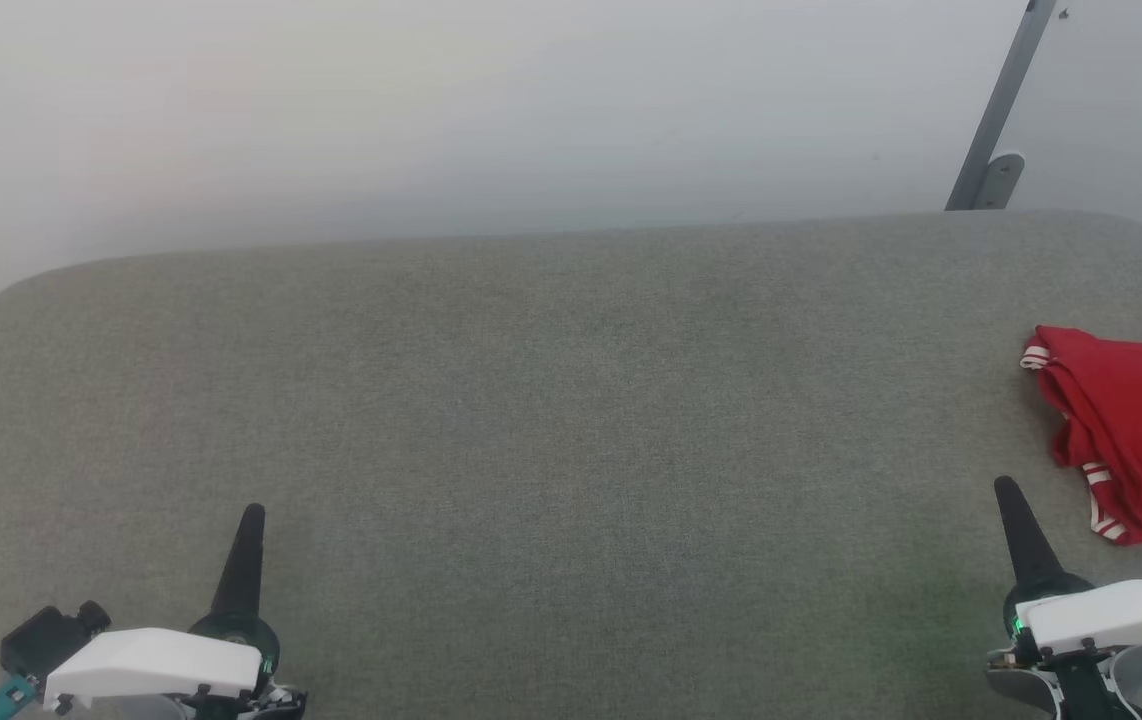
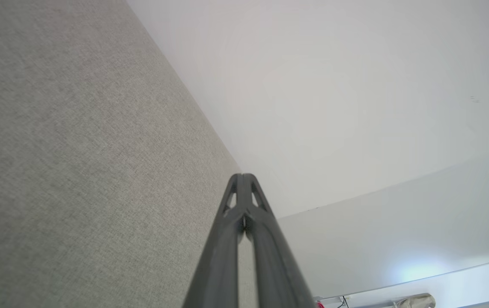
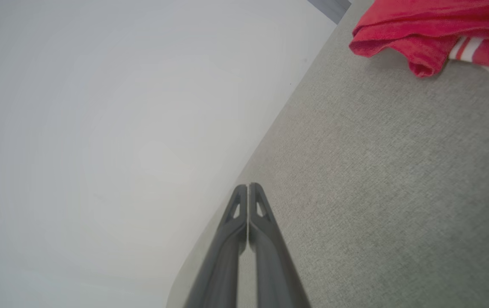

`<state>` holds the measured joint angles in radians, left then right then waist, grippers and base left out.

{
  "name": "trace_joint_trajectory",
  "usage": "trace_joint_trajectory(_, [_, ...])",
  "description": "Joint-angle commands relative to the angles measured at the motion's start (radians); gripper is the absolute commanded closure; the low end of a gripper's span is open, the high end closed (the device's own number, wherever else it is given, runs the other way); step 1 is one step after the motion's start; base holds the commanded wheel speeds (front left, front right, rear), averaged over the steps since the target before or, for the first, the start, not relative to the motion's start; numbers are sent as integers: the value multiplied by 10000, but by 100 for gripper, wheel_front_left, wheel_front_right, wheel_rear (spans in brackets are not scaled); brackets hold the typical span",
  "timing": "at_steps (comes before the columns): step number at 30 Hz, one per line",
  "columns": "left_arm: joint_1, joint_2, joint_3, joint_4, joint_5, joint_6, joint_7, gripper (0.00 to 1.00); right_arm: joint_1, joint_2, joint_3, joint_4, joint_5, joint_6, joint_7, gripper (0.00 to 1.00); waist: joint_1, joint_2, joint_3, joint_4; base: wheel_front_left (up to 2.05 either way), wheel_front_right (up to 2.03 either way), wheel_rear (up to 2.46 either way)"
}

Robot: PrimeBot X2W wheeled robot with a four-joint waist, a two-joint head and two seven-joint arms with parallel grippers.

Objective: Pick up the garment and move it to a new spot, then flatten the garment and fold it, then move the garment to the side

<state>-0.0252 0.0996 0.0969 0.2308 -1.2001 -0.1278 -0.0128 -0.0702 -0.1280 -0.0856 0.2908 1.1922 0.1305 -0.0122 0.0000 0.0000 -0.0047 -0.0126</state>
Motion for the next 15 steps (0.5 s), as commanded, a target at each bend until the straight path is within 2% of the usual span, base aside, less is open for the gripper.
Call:
trace_joint_trajectory(1, [-267,24,47,-57,-300,-28,83,100,-224,16,-39,-174,257,3,85,100,0,0,2,4,0,0,0])
trace_joint_trajectory(15, [-464,-134,93,4,-1404,-34,435,100,-269,236,-111,-257,1404,3,434,100,0,0,20,33,0,0,0])
